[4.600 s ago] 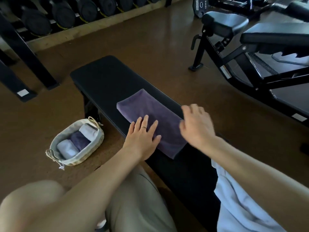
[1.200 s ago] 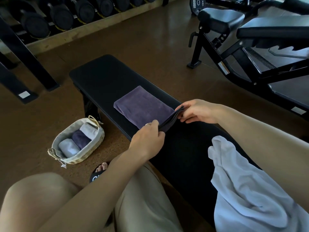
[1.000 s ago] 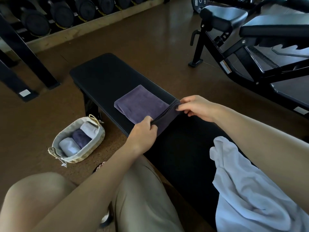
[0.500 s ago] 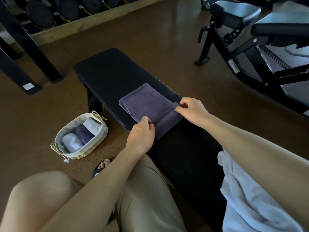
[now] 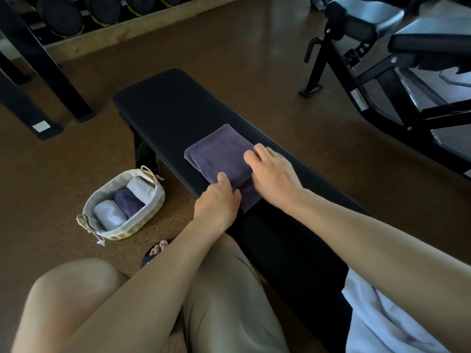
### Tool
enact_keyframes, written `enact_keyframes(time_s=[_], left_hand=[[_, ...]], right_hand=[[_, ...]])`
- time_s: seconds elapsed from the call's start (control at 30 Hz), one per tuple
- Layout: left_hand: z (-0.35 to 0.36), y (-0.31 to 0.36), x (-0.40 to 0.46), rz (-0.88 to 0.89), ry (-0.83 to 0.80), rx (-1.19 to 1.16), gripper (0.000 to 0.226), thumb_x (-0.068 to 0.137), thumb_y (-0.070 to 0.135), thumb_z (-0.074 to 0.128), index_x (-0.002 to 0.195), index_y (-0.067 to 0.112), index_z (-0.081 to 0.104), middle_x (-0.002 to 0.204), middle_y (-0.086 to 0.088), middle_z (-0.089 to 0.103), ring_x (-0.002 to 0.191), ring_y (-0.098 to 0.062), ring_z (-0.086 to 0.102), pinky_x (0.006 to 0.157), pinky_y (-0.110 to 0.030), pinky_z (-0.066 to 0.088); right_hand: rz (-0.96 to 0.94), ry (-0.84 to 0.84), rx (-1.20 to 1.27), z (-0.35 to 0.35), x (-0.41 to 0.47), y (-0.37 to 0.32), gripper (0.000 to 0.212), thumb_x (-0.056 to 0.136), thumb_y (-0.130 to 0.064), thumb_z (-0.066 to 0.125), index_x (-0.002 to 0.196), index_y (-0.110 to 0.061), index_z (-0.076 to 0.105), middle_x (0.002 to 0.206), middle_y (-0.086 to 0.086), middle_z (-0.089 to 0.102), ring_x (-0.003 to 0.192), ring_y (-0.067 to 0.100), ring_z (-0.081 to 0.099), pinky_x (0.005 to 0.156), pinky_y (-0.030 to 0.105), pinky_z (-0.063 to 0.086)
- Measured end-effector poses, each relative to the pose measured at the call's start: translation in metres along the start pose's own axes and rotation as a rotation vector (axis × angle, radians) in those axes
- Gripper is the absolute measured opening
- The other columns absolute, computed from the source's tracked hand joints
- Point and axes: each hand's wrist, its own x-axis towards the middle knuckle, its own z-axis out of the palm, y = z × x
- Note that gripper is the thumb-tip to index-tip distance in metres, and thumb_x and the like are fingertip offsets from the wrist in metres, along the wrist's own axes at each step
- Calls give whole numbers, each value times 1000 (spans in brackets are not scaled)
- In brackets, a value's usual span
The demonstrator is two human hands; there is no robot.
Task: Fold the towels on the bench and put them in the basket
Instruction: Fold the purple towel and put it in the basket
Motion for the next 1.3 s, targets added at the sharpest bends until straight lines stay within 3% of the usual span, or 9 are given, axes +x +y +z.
enact_keyframes(time_s=[0.1, 0.2, 0.33, 0.5, 0.6, 0.8, 0.97, 1.13, 1.3], left_hand=[[2, -3, 3, 16, -18, 7, 28, 105, 38, 50, 121, 15, 42, 93, 0, 57, 70, -12, 56, 51, -23, 36], [-3, -10, 9, -17, -47, -19, 42, 101, 45, 56, 123, 12, 41, 93, 0, 58, 75, -15, 58, 56, -29, 39], [-24, -35, 38, -261, -75, -370, 61, 91, 48, 68, 123, 1, 46, 91, -5, 67, 72, -16, 69, 56, -32, 55], [-43, -52, 68, -440, 32, -922, 8, 94, 19, 63, 91, 13, 67, 105, -15, 74, 95, -24, 73, 84, -33, 61], [-42, -50, 75, -433, 58, -939, 12, 95, 12, 60, 87, 14, 69, 108, -14, 74, 100, -26, 72, 88, -36, 60], [-44, -54, 93, -408, 182, -888, 23, 100, 17, 60, 122, 17, 55, 102, -3, 66, 87, -16, 71, 69, -30, 61], [-56, -61, 102, -314, 58, -811, 10, 101, 16, 56, 106, 19, 65, 107, -4, 66, 94, -18, 67, 70, -29, 57], [-65, -62, 110, -301, -53, -836, 16, 102, 22, 50, 110, 17, 63, 114, -9, 66, 102, -25, 67, 74, -33, 56], [-64, -69, 116, -165, -53, -676, 10, 97, 23, 64, 100, 13, 62, 105, -10, 69, 92, -22, 70, 72, -33, 59]], right_hand=[[119, -5, 147, 17, 0, -3, 22, 102, -31, 54, 114, -15, 64, 111, 4, 66, 99, 19, 63, 81, 28, 45], [77, 35, 93, 30, -4, 1, 24, 104, -32, 50, 107, -14, 66, 106, 6, 68, 96, 22, 64, 83, 34, 49], [65, 44, 22, 37, -6, 1, 22, 105, -33, 48, 105, -16, 62, 104, 4, 63, 94, 23, 60, 86, 40, 49], [96, -7, 42, 37, -2, 0, 25, 107, -37, 41, 112, -19, 59, 108, -1, 60, 99, 19, 57, 93, 38, 47], [99, -27, 41, 36, -2, -1, 25, 107, -36, 41, 112, -19, 59, 108, -1, 60, 99, 18, 57, 93, 38, 48], [101, -23, 26, 36, -2, 0, 23, 105, -34, 43, 109, -18, 59, 105, 0, 60, 95, 20, 56, 88, 38, 48], [111, -17, 20, 39, -3, -1, 24, 104, -34, 42, 105, -18, 59, 102, 0, 60, 91, 19, 55, 84, 38, 49], [119, -12, 31, 40, -3, 0, 26, 104, -35, 40, 106, -18, 61, 102, -1, 61, 91, 18, 56, 84, 37, 49], [121, 1, 40, 40, -3, 0, 33, 102, -36, 33, 104, -17, 61, 100, -1, 60, 89, 18, 54, 82, 36, 46]])
